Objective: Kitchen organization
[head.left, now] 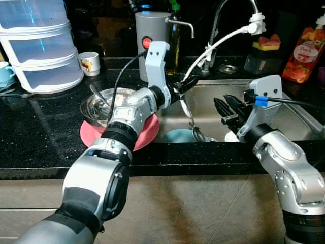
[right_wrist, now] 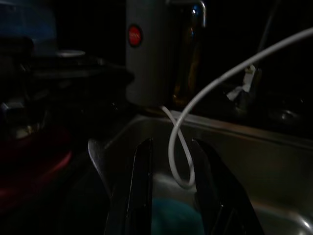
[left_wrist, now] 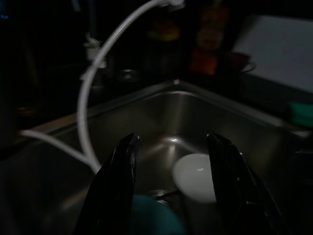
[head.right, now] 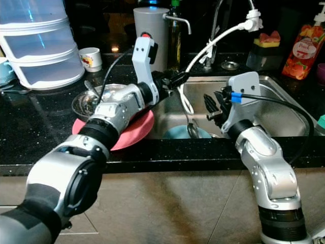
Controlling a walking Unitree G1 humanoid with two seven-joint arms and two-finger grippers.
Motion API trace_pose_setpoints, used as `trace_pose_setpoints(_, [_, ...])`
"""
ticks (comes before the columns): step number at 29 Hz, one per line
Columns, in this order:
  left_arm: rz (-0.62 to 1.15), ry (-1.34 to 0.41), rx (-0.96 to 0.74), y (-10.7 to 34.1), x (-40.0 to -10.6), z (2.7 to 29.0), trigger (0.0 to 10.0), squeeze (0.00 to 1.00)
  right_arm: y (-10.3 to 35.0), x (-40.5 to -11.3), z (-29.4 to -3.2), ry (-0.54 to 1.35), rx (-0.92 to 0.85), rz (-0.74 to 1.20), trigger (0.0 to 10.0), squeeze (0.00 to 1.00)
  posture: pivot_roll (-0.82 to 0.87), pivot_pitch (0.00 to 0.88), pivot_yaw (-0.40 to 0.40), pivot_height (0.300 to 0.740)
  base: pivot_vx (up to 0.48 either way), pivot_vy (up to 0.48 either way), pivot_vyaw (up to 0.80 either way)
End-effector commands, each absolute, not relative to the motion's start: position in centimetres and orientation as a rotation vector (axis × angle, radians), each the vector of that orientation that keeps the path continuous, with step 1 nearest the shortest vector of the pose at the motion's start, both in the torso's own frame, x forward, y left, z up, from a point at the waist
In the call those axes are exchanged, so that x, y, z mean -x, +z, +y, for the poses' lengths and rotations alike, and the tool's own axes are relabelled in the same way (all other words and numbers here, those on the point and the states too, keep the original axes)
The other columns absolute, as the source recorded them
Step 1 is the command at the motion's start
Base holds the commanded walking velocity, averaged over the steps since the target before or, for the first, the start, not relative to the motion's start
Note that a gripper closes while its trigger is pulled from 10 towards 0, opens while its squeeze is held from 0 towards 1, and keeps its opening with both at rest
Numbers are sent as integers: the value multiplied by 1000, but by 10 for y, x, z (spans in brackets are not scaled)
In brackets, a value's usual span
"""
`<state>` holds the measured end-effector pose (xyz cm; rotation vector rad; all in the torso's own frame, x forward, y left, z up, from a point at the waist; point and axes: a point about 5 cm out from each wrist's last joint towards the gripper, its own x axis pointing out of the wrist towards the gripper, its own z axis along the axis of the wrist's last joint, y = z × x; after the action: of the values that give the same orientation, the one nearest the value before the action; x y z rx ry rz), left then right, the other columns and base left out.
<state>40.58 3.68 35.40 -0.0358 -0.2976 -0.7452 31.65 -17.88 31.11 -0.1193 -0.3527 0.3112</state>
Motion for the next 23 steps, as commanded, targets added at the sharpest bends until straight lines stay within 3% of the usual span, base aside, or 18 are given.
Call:
trace_pose_setpoints(1, [-275, -695, -10, 344, -410, 43, 10000, 0, 313, -317, -177, 330, 101, -368, 10000, 0, 24, 163, -14, 740, 0, 0, 0])
trace_pose_setpoints(20, [-427, -563, -52, 380, -407, 70, 10000, 0, 314, -317, -174, 342, 81, -384, 10000, 0, 32, 165, -14, 740, 0, 0, 0])
trace_pose_setpoints(23, [-465, -529, -61, 397, -404, 88, 10000, 0, 314, -318, -173, 348, 75, -387, 10000, 0, 38, 162, -17, 740, 0, 0, 0])
